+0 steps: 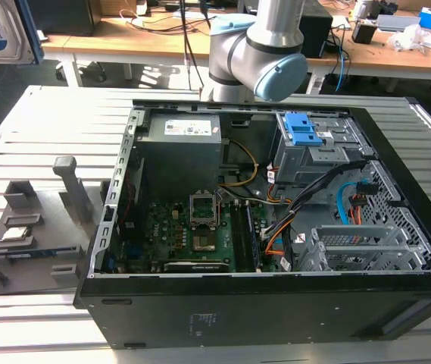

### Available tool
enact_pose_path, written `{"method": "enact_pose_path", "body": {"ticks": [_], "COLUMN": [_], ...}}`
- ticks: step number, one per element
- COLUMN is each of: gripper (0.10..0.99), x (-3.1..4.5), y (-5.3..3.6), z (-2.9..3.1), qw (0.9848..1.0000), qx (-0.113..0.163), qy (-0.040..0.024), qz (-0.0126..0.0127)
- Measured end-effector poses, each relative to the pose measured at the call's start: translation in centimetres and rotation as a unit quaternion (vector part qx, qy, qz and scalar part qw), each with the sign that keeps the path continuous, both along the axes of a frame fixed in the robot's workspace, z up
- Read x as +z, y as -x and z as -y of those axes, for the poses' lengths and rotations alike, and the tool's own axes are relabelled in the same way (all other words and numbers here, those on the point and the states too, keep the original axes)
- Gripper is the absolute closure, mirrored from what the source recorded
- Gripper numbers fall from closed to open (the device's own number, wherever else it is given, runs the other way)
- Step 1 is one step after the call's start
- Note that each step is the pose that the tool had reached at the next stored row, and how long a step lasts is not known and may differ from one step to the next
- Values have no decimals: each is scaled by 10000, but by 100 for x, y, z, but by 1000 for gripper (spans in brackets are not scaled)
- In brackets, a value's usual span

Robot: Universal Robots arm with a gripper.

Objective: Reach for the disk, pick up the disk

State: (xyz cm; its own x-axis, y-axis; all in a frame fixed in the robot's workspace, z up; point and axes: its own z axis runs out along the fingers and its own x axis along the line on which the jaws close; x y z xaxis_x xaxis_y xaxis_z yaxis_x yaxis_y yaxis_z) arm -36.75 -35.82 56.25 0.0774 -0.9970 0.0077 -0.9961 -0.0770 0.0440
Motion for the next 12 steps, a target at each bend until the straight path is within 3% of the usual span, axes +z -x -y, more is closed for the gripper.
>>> {"method": "enact_pose_path", "body": {"ticks": [7,12], "gripper": [718,718], "x": [-103,-206], "y": [-15,-124], "z": [0,0], "qw": [10000,10000], "qx": [0,-1], "qy": [0,0], "qz": [0,-4]}}
